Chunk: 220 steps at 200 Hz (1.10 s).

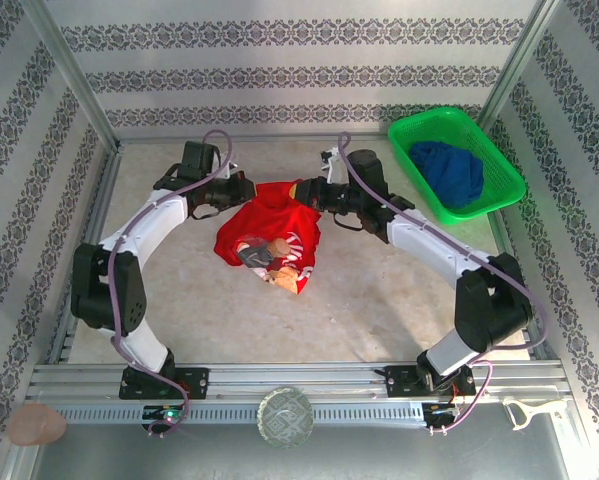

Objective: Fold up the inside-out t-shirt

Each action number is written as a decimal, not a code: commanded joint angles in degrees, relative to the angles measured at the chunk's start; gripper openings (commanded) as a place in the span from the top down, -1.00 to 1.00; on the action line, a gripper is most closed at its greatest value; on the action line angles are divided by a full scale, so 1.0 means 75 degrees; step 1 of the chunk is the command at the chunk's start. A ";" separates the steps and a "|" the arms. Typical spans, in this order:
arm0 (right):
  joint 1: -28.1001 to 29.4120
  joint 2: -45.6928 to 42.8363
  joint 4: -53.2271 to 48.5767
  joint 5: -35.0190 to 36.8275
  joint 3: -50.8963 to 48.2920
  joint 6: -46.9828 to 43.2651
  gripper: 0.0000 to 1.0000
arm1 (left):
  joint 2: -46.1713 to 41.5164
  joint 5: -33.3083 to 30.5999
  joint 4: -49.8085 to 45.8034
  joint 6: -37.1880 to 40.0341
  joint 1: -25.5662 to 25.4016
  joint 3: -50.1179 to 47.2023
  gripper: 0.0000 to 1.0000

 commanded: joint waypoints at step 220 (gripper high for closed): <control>-0.0798 0.0464 0.4686 -0.1990 -0.0741 0.2820 1.00 | -0.0334 -0.0384 0.1225 0.1270 -0.1233 0.0208 -0.38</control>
